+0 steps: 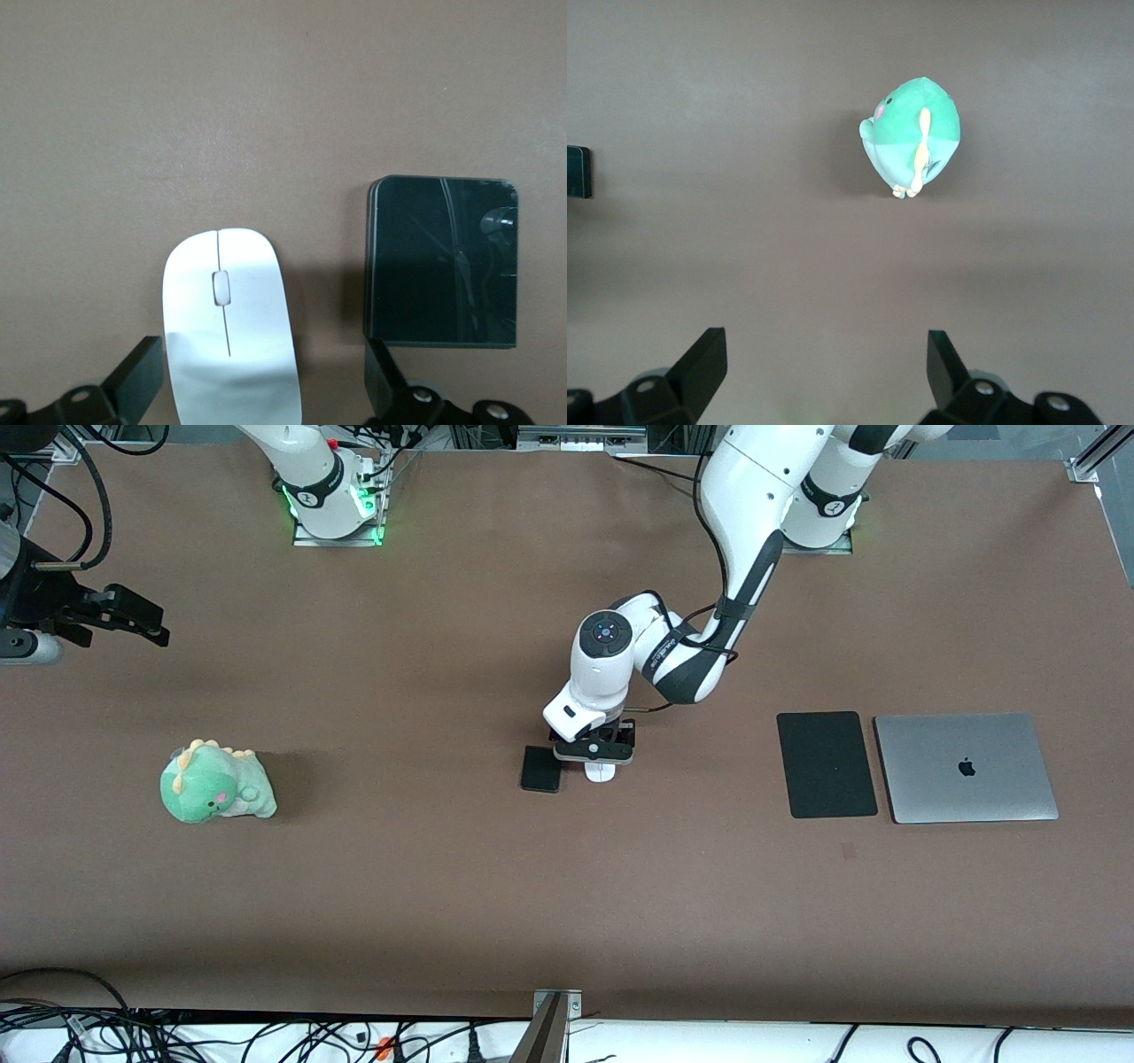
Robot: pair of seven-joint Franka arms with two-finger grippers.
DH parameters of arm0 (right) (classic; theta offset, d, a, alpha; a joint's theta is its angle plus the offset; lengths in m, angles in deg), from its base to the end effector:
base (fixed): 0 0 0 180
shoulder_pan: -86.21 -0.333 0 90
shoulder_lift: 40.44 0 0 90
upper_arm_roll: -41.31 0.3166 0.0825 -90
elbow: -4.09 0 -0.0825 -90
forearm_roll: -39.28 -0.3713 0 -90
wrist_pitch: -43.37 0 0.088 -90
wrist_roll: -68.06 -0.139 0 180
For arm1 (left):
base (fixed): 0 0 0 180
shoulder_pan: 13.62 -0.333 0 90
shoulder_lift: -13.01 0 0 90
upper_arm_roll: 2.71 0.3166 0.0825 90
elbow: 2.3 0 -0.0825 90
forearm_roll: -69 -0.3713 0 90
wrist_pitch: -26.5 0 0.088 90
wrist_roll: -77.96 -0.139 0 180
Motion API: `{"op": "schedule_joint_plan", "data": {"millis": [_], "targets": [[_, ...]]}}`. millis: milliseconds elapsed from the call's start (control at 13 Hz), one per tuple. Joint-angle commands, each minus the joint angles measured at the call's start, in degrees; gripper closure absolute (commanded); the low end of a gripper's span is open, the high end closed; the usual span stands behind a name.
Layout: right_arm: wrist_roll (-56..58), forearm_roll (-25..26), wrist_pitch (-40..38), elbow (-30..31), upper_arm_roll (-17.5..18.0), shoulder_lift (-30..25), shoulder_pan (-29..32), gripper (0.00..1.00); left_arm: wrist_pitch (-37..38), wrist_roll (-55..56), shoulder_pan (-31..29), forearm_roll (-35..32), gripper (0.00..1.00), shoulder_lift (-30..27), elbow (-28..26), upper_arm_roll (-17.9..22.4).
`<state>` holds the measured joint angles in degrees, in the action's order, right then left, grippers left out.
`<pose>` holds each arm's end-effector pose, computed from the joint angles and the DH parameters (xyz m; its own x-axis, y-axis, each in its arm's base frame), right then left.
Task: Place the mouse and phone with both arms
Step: 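Lower the left gripper and close it on the white mouse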
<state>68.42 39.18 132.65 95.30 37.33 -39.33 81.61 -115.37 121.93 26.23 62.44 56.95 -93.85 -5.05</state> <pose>0.5434 0.0065 0.5719 0.9984 0.0171 -0.0530 0.0170 -0.9999 -0.0007 0.5231 -0.4671 0.1688 0.9925 -0.0395 0.1155 -0.0443 -0.9982 0.0393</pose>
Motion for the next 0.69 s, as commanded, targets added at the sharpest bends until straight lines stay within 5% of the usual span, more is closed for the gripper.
{"op": "schedule_joint_plan", "data": {"millis": [0,462,615], "targets": [[0.7,-0.7,-0.7,-1.5,0.2,0.6,0.3,0.0,0.5,1.6,0.8,-4.9,0.0,0.7,0.6,0.9],[0.7,-0.7,-0.6,-1.5,0.2,0.6,0.3,0.0,0.2,6.2,1.3,-7.1,0.0,2.6,0.7,0.9],[0.7,-0.7,-0.5,-1.4,0.2,0.6,0.3,0.0,0.4,6.6,1.5,-7.1,0.83,2.3,0.8,0.9]]}}
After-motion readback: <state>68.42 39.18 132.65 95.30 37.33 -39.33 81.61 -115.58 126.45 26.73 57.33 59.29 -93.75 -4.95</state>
